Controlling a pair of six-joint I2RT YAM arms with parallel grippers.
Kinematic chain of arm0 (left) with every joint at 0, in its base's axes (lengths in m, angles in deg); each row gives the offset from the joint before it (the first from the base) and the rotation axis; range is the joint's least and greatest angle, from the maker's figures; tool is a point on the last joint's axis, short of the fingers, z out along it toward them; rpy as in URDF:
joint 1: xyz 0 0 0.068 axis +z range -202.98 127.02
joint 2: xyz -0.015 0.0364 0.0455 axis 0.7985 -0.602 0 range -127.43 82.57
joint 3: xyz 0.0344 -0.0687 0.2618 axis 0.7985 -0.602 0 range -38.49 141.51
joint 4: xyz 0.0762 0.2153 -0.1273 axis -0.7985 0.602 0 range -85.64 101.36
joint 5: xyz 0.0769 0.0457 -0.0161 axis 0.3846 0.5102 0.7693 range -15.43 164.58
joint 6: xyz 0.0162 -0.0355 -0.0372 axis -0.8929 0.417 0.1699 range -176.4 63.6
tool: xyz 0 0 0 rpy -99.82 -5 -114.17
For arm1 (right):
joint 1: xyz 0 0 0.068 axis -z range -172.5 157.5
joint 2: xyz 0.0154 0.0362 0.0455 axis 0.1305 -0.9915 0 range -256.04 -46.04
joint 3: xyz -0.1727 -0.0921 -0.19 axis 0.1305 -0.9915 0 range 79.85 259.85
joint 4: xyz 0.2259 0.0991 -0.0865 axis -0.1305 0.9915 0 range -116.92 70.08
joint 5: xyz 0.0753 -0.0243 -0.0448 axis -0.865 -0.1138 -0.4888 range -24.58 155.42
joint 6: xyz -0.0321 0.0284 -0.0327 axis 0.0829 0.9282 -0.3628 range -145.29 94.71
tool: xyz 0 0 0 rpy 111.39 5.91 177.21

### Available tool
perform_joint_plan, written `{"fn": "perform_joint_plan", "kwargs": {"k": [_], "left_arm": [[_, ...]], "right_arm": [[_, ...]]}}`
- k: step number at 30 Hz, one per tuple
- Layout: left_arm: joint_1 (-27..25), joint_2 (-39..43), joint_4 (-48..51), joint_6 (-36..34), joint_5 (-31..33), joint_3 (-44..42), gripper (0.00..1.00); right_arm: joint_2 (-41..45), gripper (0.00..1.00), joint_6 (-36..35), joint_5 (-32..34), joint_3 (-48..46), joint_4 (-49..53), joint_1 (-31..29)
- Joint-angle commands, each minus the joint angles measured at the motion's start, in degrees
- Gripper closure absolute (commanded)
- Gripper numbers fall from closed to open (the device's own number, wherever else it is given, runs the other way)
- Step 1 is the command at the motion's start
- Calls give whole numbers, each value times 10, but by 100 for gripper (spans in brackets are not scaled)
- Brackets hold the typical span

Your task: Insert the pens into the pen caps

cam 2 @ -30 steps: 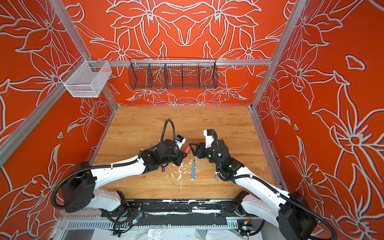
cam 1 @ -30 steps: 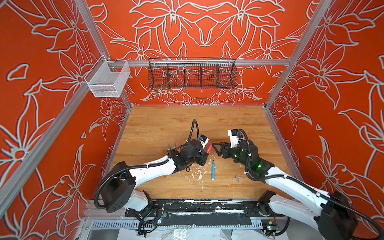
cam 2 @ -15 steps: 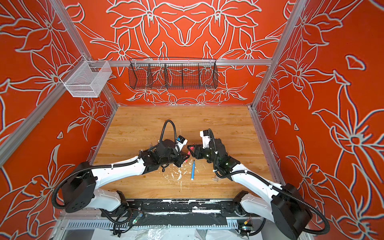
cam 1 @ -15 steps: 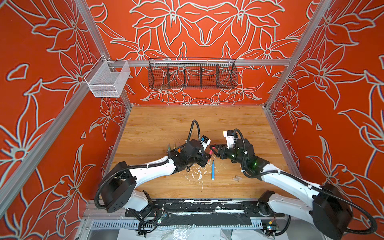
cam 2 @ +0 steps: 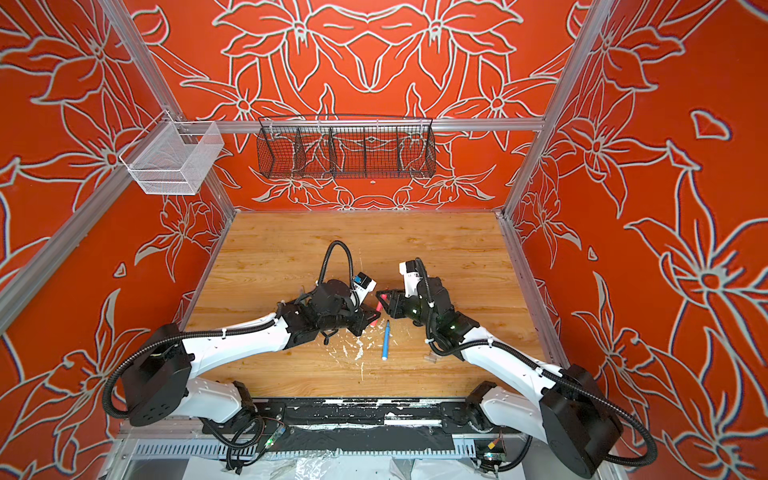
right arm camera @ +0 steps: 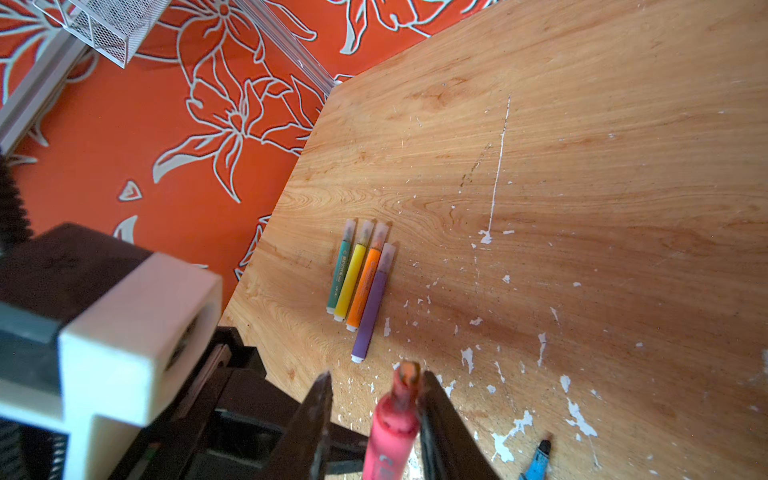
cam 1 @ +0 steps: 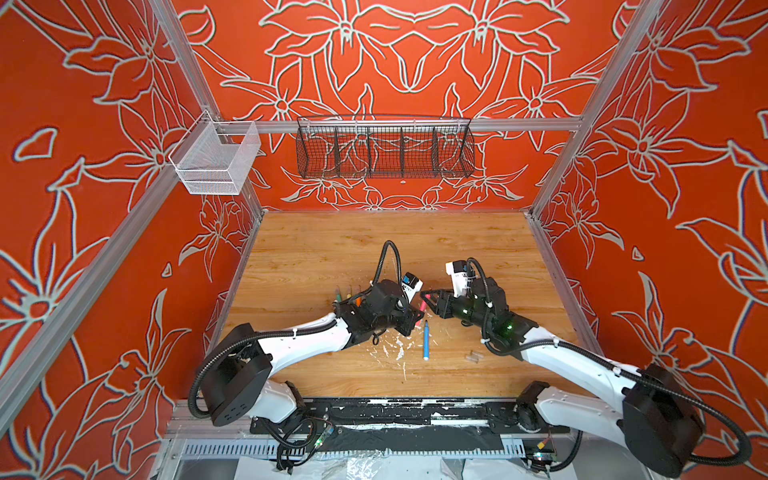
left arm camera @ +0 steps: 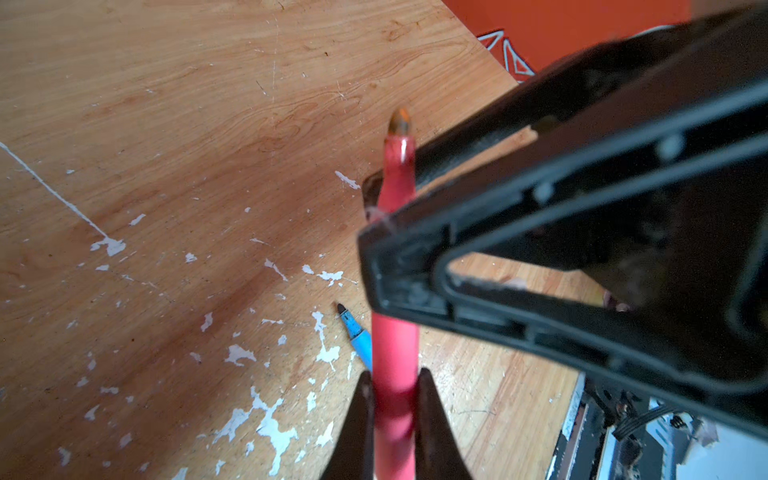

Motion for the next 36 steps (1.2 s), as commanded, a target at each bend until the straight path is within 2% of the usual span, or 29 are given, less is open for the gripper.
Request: {"fn": "perform_joint_plan", "kwargs": {"k": [1,4,7,9,14,20,21,23,24,36], "left_arm": [[-2,17,-30,-13,-15,-9,100],[-1,14,-22,-9,-4,-5,100],[-1,18,-24,-8,5,-8,100],[-1,21,-27,-7,11,-12,100],[-1,24,-27,-9,11,-13,100],[-1,20,-27,-8,15,-11,100],[-1,20,-27,-9,15,-11,98],[-1,19,-30,-8,19,-13,85],[-1,15,-31,-9,19,-13,83],[-1,-10,-79,-11,20,-20,76]], "right_arm": [[8,63,5,2,15,-10,0],[7,57,6,-5,15,-12,-1],[3,57,11,-9,12,-17,-1],[0,62,14,-12,11,-23,-1],[-16,82,28,-28,12,-34,-1],[-20,95,40,-31,9,-41,-1],[-20,95,42,-32,8,-42,-1],[-17,98,48,-32,6,-43,-2],[-14,99,53,-35,5,-46,-1],[7,100,114,-57,-33,-120,-1]]}}
